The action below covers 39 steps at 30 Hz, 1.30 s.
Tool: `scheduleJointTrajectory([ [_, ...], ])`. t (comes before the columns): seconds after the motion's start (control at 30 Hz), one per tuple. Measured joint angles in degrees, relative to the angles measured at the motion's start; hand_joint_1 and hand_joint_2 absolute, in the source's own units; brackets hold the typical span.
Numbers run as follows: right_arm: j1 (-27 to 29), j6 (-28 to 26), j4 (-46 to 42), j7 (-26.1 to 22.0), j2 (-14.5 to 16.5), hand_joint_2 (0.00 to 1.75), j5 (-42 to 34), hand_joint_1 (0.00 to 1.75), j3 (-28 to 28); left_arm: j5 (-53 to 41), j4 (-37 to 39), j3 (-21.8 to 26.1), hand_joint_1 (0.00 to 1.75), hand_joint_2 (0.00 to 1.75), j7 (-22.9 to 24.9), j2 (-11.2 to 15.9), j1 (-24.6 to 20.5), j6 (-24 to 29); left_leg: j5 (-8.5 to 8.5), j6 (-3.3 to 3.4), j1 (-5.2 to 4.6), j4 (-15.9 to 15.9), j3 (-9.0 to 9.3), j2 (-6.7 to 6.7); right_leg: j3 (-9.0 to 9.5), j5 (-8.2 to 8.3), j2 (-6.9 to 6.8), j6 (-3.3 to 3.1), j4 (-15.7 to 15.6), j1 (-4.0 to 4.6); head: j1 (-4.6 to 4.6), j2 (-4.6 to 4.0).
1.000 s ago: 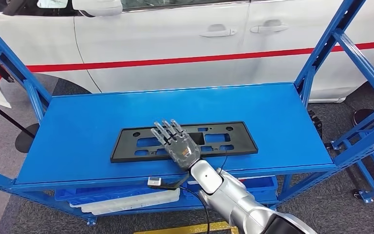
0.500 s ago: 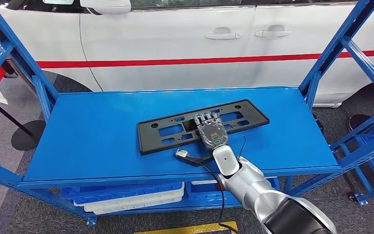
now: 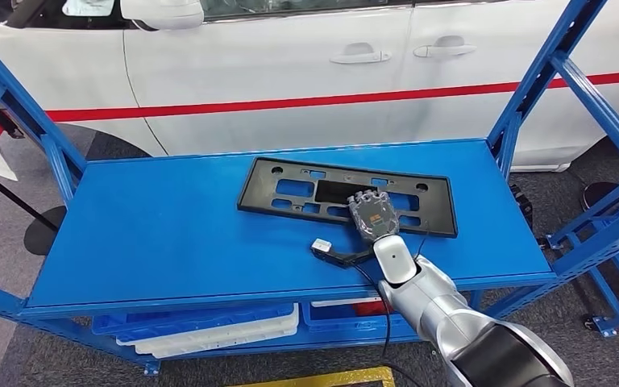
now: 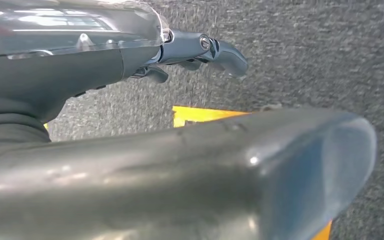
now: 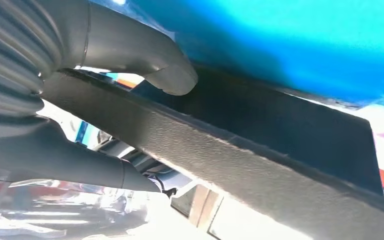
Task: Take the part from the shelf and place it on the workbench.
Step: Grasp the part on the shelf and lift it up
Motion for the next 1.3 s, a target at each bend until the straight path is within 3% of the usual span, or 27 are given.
scheduleJointTrajectory([
  [0.03,0.0,-0.2,0.1,-0.3,0.1,1.75,0.2,1.72,-0.3,0.0,0.0,0.0,0.0,0.0,-0.5,0.0,0.0,0.1,0.75,-0.05,0.02,0.0,-0.1,0.0,0.04,-0.04,0.03,0.03,0.0,-0.01,0.0,0.0],
  [0.07,0.0,-0.4,0.1,-0.6,0.1,1.75,0.3,1.72,-0.5,-0.1,0.0,0.0,0.0,0.0,-1.2,0.1,0.0,0.2,2.53,-0.02,0.04,-2.4,0.95,0.01,0.12,-0.1,0.07,0.12,0.1,-0.02,0.0,0.0],
  [0.13,0.0,-1.0,0.2,-1.1,0.2,1.75,0.4,1.71,-1.1,-0.2,0.0,0.0,0.0,0.0,-2.9,0.2,0.0,0.2,6.5,0.27,0.04,-10.5,4.71,0.04,0.22,-0.35,0.14,0.49,0.4,0.04,0.0,0.0],
  [0.17,0.0,-1.3,0.2,-1.3,0.2,1.75,0.5,1.7,-1.4,-0.3,0.0,0.0,0.0,0.0,-4.0,0.2,0.0,0.2,7.56,0.58,-0.04,-13.7,6.17,0.01,0.14,-0.45,0.16,0.74,0.6,0.15,0.0,0.0],
  [0.2,0.1,-1.6,0.2,-1.6,0.2,1.75,0.5,1.69,-1.8,-0.4,0.0,0.0,0.0,0.0,-5.0,0.2,0.0,0.1,7.93,0.9,-0.14,-15.5,6.91,-0.02,-0.02,-0.5,0.17,1.01,0.7,0.26,0.0,0.0],
  [0.33,0.2,-3.0,0.2,-3.6,0.2,1.75,0.3,1.69,-3.2,-0.4,0.0,0.1,0.0,0.0,-7.7,0.2,0.1,0.8,8.09,2.35,-0.13,-16.4,6.94,-0.06,-0.61,-0.94,0.17,2.13,1.4,0.22,0.01,0.0],
  [0.4,0.4,-3.5,0.0,-5.4,0.3,1.75,-0.5,1.69,-4.1,-0.3,0.0,0.1,0.0,0.0,-8.0,0.2,0.0,1.3,8.31,2.97,0.02,-16.7,6.98,-0.02,-2.52,-3.58,0.17,2.62,5.5,0.05,0.01,0.0],
  [0.47,1.2,-3.8,-1.5,-8.7,0.5,1.75,-2.5,1.69,-5.3,-0.3,0.0,0.1,0.0,0.0,-8.1,0.2,0.0,1.6,8.31,3.22,-0.06,-16.6,6.85,-0.02,-6.46,-7.32,0.16,2.92,13.6,-0.06,0.01,0.0],
  [0.5,1.8,-3.9,-2.8,-10.4,0.6,1.75,-3.6,1.69,-6.0,-0.3,0.0,0.2,0.0,0.0,-8.2,0.2,0.0,1.7,8.29,3.25,-0.09,-16.6,6.82,-0.02,-8.2,-8.37,0.15,3.01,17.0,-0.13,0.02,0.0],
  [0.53,2.3,-3.9,-4.0,-11.7,0.8,1.75,-4.4,1.69,-6.6,-0.3,0.0,0.2,0.0,0.0,-8.3,0.2,0.1,1.8,8.24,3.25,-0.11,-16.6,6.81,-0.04,-8.98,-8.2,0.15,3.03,18.4,-0.17,0.02,0.0],
  [0.57,2.7,-4.0,-5.1,-12.5,0.9,1.75,-4.9,1.69,-7.2,-0.3,0.0,0.3,0.0,0.0,-8.4,0.2,0.1,1.8,8.18,3.23,-0.13,-16.5,6.83,-0.06,-8.71,-7.01,0.14,2.97,17.5,-0.21,0.02,0.0],
  [0.63,2.8,-4.0,-6.7,-13.0,1.3,1.75,-5.3,1.69,-8.1,-0.3,0.0,0.3,0.0,0.0,-8.6,0.2,0.0,1.9,7.98,3.01,-0.16,-16.3,6.97,-0.12,-5.28,-2.76,0.14,2.56,10.0,-0.22,0.02,0.0],
  [0.7,2.7,-4.0,-7.8,-13.2,1.6,1.75,-5.5,1.69,-8.7,-0.3,0.0,0.4,0.0,0.0,-8.6,0.2,-0.1,1.9,7.79,2.58,-0.28,-16.1,6.89,-0.17,-2.02,-0.36,0.15,2.01,3.2,0.01,0.02,0.0],
  [0.83,3.8,-4.1,-11.2,-18.1,2.3,1.75,-8.3,1.69,-10.3,-0.2,0.0,0.5,0.0,0.0,-8.9,0.1,-0.1,1.8,7.65,1.35,-0.22,-16.0,6.65,-0.15,-1.38,-0.18,0.22,1.12,1.2,0.29,0.02,0.0],
  [0.87,4.4,-4.1,-12.9,-21.4,2.6,1.75,-10.8,1.69,-11.2,-0.2,0.0,0.5,0.0,0.0,-8.8,0.1,-0.1,1.7,7.04,1.0,-0.16,-15.3,6.37,-0.13,-1.28,-0.09,0.19,0.72,1.0,0.17,0.01,0.0],
  [0.93,5.9,-3.8,-18.1,-31.6,4.0,1.75,-21.1,1.69,-13.7,-0.1,0.0,0.8,0.0,0.0,-8.0,0.2,-0.1,1.3,4.21,0.45,-0.01,-10.6,4.36,-0.08,-1.14,0.03,0.17,0.07,0.8,-0.02,0.0,0.0],
  [1.0,8.7,-0.1,-26.4,-42.0,4.8,1.75,-38.5,1.69,-15.1,-0.1,0.0,1.2,0.0,0.0,-6.9,0.3,-0.1,0.7,0.63,0.05,0.04,-2.7,0.68,-0.07,-1.07,-0.1,0.13,-0.21,0.8,0.06,0.0,0.0],
  [1.03,10.5,3.0,-30.7,-44.9,4.6,1.75,-47.1,1.69,-14.9,0.0,0.0,1.4,0.0,0.0,-6.4,0.3,-0.1,0.5,-0.13,-0.06,0.05,0.0,-0.66,-0.06,-1.0,-0.19,0.03,-0.2,0.8,0.09,0.01,0.0],
  [1.07,12.4,6.8,-35.9,-47.2,4.2,1.75,-57.2,1.69,-14.5,0.0,0.0,1.5,0.0,0.0,-6.0,0.3,-0.1,0.4,0.27,-0.12,0.08,0.6,-1.02,-0.03,-0.91,-0.31,-0.09,-0.15,0.9,0.09,0.01,0.0],
  [1.1,14.0,10.2,-40.9,-48.4,3.6,1.75,-66.5,1.69,-14.1,0.1,0.0,1.6,0.0,0.0,-5.7,0.3,0.1,0.3,1.78,-0.12,0.13,-1.2,-0.18,-0.01,-0.82,-0.44,-0.19,-0.06,1.0,0.07,0.01,0.0],
  [1.17,16.0,15.3,-49.5,-49.7,2.7,1.75,-79.7,1.69,-13.5,0.2,0.0,1.8,0.0,0.0,-5.4,0.4,0.5,0.2,5.81,0.06,0.23,-9.2,3.77,0.03,-0.64,-0.76,-0.09,0.22,1.2,0.03,0.01,0.0],
  [1.2,16.7,18.1,-53.0,-50.5,2.2,1.75,-83.4,1.69,-13.3,0.3,0.0,2.0,0.0,0.0,-5.3,0.4,0.6,0.2,6.91,0.28,0.17,-12.6,5.46,-0.02,-0.68,-0.89,0.06,0.44,1.4,0.08,0.01,0.0],
  [1.23,17.4,21.6,-56.4,-51.3,1.7,1.75,-85.9,1.69,-13.2,0.4,0.0,2.2,0.0,0.0,-5.1,0.5,0.6,0.2,7.39,0.55,0.06,-14.7,6.49,-0.05,-0.78,-0.95,0.22,0.72,1.6,0.13,0.02,0.0],
  [1.3,19.1,31.7,-63.1,-51.7,0.8,1.75,-92.2,1.69,-12.6,0.5,0.0,2.6,0.0,0.0,-5.1,0.5,0.5,0.0,7.15,1.19,-0.23,-15.6,6.79,-0.12,-1.02,-0.87,0.38,1.31,1.6,0.15,0.01,0.0],
])
